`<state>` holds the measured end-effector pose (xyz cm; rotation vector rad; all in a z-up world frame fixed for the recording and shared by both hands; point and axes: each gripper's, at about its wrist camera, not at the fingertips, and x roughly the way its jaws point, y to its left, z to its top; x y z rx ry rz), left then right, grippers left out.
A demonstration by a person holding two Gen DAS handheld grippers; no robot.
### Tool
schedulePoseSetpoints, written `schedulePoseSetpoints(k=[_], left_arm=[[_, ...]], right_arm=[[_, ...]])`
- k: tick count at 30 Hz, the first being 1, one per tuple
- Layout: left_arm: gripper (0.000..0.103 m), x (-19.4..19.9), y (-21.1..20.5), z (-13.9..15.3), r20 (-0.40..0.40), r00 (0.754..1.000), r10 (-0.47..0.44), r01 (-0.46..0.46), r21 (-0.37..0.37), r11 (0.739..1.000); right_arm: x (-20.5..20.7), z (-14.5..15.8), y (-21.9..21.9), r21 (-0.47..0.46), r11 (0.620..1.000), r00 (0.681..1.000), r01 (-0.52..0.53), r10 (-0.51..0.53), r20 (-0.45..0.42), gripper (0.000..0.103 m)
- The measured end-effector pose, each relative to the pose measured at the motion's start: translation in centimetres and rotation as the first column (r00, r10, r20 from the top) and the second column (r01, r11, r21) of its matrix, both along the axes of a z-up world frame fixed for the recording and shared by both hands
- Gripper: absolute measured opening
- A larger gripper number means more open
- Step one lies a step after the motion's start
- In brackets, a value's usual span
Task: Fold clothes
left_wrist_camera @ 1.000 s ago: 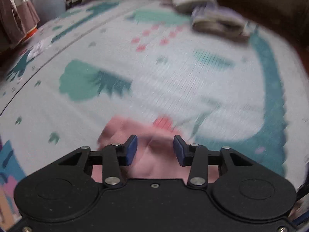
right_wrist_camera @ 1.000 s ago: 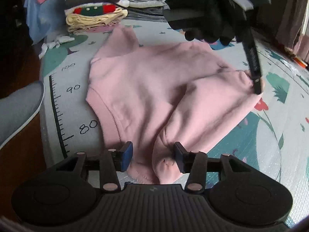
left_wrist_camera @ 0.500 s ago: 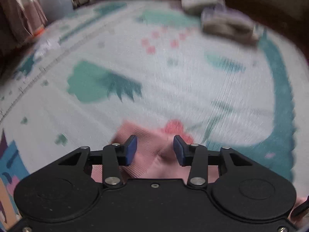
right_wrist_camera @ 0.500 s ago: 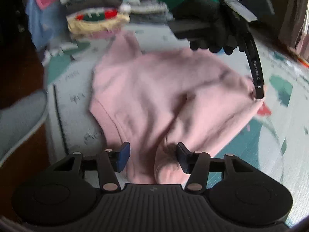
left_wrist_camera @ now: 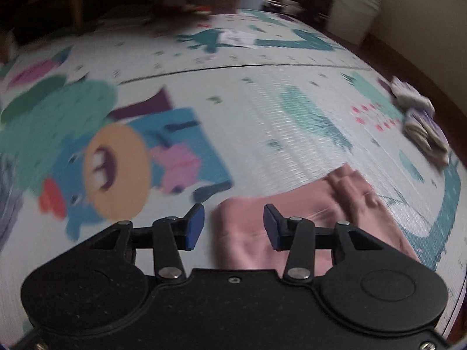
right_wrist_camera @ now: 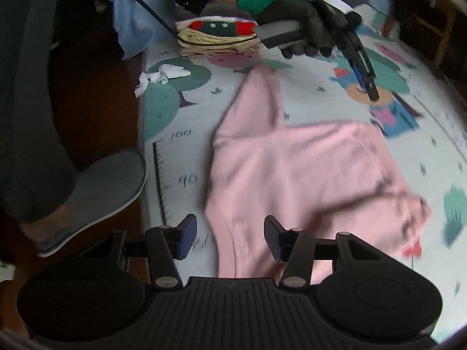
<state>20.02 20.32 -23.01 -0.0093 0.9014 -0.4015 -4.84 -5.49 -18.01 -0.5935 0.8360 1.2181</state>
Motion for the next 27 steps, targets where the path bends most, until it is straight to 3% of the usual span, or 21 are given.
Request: schedulePoseSetpoints(k=[3,7,14,17,20,25,26,27], left_arm=[[0.044,-0.6,1.5,-1.0,-0.014,0.999,0.044,-0.044,-0.025,0.999],[0.044,-1.2,2.3,-2.4,-0.039,0.995,0.088,-0.092,-0.101,0.991],[0.044,-1.3,1.9,-3.6,-0.085,0.991,0.098,-0.112,-0.171,0.979],[0.045,-0.8,1.6,-3.8,-0.095,0.992,0.086,-0.102,-0.175,0.979],[0.045,-0.2,1.6,-4.3,-0.117,0.988,0.097,-0.118,-0.185,0.976],[0.045,0.4,1.5,-5.7,-0.166,0.98,0.113,-0.145,-0.198,0.969],[0.045,0.5,1.4,-5.9,-0.175,0.978,0.114,-0.148,-0.198,0.969],[0.045,0.6,1.3,-6.1,-0.182,0.977,0.113,-0.149,-0.196,0.969]], right_arm=[[-0.1,-1.4,4.8,0.004,0.999,0.999,0.048,-0.048,0.018,0.051],[-1.7,-4.3,11.7,-0.016,0.985,0.98,0.171,-0.168,0.104,0.051],[-3.0,-8.5,17.4,-0.096,0.908,0.894,0.409,-0.376,0.244,0.052],[-3.7,-9.6,18.4,-0.127,0.907,0.889,0.401,-0.352,0.292,0.05],[-4.8,-10.3,19.7,-0.152,0.929,0.885,0.337,-0.258,0.388,0.05],[-4.4,-10.4,20.2,-0.172,0.94,0.891,0.294,-0.204,0.407,0.05],[-4.0,-10.3,20.1,-0.166,0.941,0.896,0.296,-0.213,0.389,0.044],[-3.5,-10.2,19.9,-0.161,0.939,0.905,0.303,-0.23,0.359,0.026]])
